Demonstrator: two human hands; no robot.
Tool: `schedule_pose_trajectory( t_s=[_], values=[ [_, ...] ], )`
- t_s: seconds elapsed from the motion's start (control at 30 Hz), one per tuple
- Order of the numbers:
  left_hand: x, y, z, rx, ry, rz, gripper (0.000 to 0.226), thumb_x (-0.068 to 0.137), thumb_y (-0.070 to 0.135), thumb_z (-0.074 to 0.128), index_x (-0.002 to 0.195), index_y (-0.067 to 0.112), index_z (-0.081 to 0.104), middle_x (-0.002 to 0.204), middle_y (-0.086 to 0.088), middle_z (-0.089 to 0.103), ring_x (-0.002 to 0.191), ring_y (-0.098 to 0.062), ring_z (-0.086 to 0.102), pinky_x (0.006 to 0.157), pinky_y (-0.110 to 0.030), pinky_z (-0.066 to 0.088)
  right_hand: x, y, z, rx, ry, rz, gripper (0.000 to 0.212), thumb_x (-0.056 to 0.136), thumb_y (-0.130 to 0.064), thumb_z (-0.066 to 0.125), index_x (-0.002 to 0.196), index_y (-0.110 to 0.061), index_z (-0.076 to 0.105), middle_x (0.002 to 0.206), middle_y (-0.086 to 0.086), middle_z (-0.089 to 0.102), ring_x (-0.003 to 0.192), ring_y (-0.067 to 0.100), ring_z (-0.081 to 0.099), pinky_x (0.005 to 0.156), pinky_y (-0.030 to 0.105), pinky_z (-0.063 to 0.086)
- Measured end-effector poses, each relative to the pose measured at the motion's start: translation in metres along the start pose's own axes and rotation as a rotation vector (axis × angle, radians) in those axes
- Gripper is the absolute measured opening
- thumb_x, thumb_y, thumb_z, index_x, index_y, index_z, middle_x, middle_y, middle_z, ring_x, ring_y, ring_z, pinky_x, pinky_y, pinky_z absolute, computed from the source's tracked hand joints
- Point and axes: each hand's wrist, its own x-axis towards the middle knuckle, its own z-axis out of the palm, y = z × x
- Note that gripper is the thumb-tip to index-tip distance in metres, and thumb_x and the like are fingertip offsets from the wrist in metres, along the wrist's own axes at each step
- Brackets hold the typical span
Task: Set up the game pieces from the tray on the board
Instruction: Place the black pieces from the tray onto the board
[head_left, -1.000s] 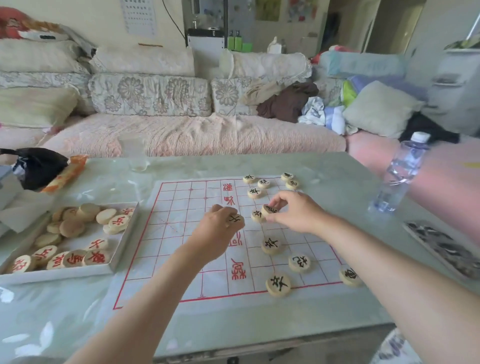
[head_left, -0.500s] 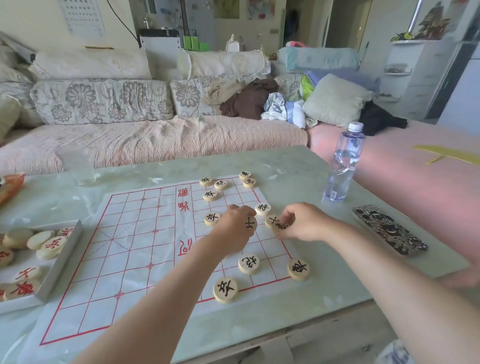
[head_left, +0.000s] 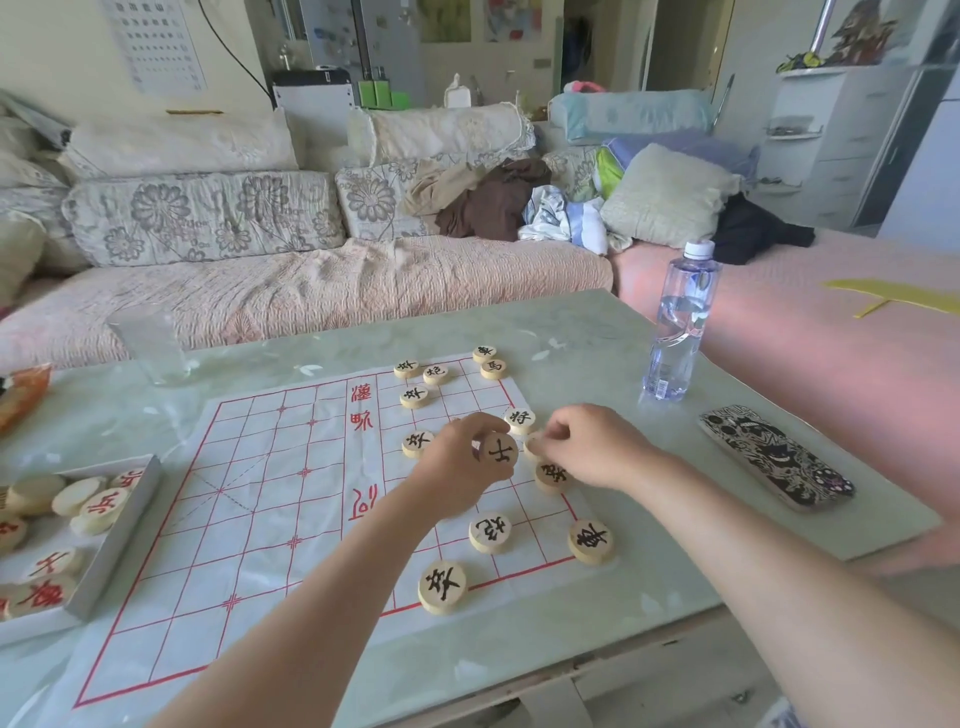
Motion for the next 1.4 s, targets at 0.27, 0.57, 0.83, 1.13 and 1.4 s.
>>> schedule_pose_trajectory(
  t_s=[0.27,0.57,0.83,1.13,1.4],
  values=[
    [0.004,0.008,-0.005,-0.398,-0.006,-0.045,0.032,0.084,0.012,0.07,0.11,0.029,0.065,0.089,0.004,0.07,0.078,-0.004,0.065,0.06,-0.013,0.05,0.017,-0.019,0.014,0.563,-0.125,-0.01,0.022,0.093,-0.029,0.069,0.111,-0.017,0.065,0.091,0.002,0.07,0.059,0.012,0.062,0.054,0.025,0.042],
    [0.036,-0.011,-0.009,-0.552,0.133,-0.217,0.019,0.09,0.017,0.064,0.108,0.009,0.062,0.082,-0.008,0.069,0.067,-0.018,0.063,0.076,-0.032,0.058,0.041,-0.029,0.016,0.535,-0.084,-0.129,0.033,0.079,-0.016,0.082,0.105,-0.021,0.062,0.099,-0.004,0.069,0.066,0.012,0.06,0.052,0.021,0.044],
    [0.074,-0.005,-0.012,-0.736,0.128,-0.278,0.012,0.089,0.018,0.065,0.099,0.01,0.066,0.09,-0.009,0.071,0.073,-0.019,0.066,0.076,-0.03,0.057,0.087,-0.024,0.008,0.347,0.018,-0.217,0.03,0.074,-0.031,0.086,0.094,-0.027,0.065,0.09,-0.016,0.062,0.062,-0.006,0.052,0.058,0.011,0.036],
    [0.103,-0.023,-0.002,0.524,0.012,0.077,0.03,0.093,0.031,0.056,0.122,0.034,0.062,0.131,0.001,0.051,0.128,-0.021,0.038,0.105,-0.037,0.036,0.133,0.014,0.016,0.18,0.11,-0.034,0.03,0.077,-0.038,0.082,0.097,-0.028,0.062,0.101,-0.007,0.063,0.096,0.016,0.06,0.08,0.029,0.045],
    [0.099,-0.034,0.007,0.518,-0.129,0.077,0.031,0.092,0.035,0.057,0.123,0.036,0.059,0.131,0.0,0.047,0.13,-0.022,0.033,0.101,-0.035,0.035,0.138,0.008,0.041,0.055,0.097,0.001,0.024,0.082,-0.048,0.072,0.097,-0.034,0.06,0.106,-0.011,0.061,0.099,0.016,0.059,0.081,0.031,0.046]
  ],
)
